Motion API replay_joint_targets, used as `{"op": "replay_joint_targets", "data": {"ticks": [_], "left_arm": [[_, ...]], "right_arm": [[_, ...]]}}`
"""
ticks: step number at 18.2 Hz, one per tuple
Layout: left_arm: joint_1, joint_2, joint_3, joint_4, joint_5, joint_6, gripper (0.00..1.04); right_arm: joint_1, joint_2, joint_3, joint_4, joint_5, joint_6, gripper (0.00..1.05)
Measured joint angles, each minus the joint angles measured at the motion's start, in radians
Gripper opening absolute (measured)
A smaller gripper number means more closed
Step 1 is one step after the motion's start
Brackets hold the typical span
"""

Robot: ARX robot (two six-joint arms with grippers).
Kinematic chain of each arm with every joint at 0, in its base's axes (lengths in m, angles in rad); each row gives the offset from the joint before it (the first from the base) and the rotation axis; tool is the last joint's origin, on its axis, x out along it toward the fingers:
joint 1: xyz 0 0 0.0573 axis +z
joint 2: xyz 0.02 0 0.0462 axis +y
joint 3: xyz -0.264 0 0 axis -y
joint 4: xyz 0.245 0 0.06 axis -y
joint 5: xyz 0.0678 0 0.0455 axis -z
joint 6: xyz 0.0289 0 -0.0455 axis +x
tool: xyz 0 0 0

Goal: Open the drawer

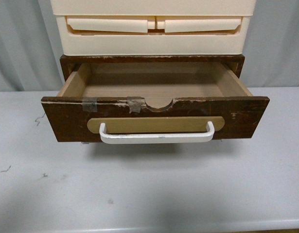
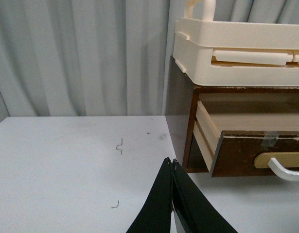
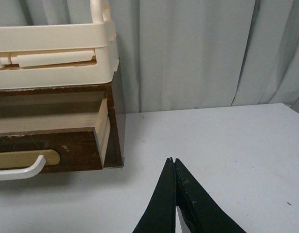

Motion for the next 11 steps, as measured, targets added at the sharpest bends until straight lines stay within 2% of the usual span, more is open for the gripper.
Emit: {"op": "replay_joint_targets", "data": {"ticks": [4,5,6,8,10,11], "left_arm": [[0.0,-0.039,0.0,-0.038,0.0,0.0,0.02],[0.0,-0.118,0.001,-0.168,0.0,0.0,0.02],[0.0,-0.195,0.001,-0.211,0.0,0.0,0.02],[0.0,-0.201,0.001,-0.214,0.0,0.0,0.02],[0.0,-0.2,0.001,-0.208,-0.001,0.0,0.02],[0.0,-0.2,0.001,-0.209,0.0,0.0,0.02]], "right_arm": [[0.0,-0.055,0.0,-0.053,0.0,0.0,0.02],[0.0,-0.071,0.0,-0.071,0.0,0.0,0.02],[0.0,-0.086,0.0,-0.085,0.0,0.0,0.02],[0.0,-0.115,0.0,-0.112,0.0,0.0,0.02],[0.0,-0.258,0.0,-0.298,-0.002,-0.001,0.02],[0.0,-0.282,0.005,-0.272,-0.002,-0.002,0.02]]}}
